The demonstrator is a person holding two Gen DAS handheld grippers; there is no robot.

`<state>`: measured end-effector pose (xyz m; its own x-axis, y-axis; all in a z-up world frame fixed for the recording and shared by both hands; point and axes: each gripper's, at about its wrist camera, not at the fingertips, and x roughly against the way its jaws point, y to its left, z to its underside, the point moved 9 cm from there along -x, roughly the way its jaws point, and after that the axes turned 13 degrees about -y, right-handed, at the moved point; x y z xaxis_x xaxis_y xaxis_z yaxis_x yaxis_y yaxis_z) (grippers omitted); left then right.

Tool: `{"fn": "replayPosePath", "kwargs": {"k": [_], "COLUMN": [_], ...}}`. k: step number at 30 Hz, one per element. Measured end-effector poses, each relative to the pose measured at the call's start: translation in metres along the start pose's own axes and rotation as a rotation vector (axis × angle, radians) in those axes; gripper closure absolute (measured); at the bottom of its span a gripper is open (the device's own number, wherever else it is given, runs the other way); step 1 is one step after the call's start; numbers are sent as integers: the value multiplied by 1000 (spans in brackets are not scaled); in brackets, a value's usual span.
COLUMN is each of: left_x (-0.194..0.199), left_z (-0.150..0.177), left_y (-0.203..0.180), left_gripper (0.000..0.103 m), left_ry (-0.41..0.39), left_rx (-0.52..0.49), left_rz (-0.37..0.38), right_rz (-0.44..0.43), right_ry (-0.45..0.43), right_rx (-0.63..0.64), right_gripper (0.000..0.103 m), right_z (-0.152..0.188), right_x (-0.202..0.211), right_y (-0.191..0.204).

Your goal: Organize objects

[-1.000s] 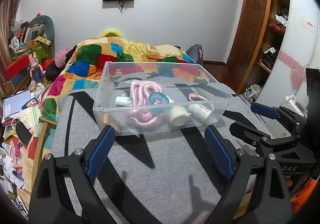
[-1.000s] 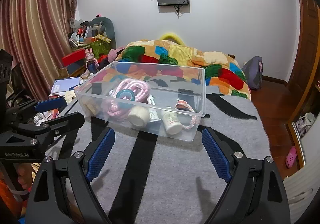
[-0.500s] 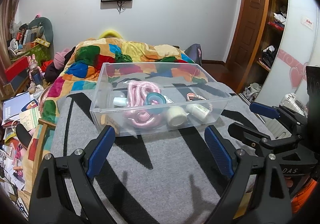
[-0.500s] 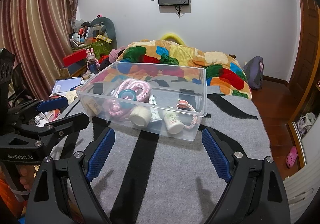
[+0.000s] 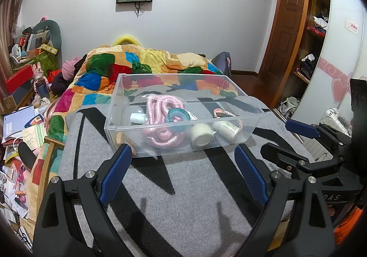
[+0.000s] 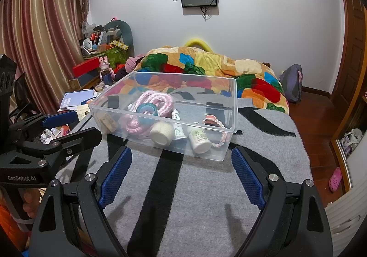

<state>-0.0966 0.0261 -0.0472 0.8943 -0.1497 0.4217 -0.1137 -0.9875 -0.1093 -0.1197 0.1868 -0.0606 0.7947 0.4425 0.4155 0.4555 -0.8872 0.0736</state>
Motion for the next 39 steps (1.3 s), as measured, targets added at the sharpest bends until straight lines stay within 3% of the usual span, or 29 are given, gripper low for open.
{"fn": "replayPosePath", "kwargs": {"k": [39], "left_x": [1], "left_z": [1], "left_y": [-3], "left_gripper": [11], "left_ry": [18], "left_rx": [25], "left_rz": [17], "right_rz": [-6], "right_ry": [3], "right_rx": [-16], "right_gripper": [16], "right_z": [1], "right_x": [2], "right_y": [2]}}
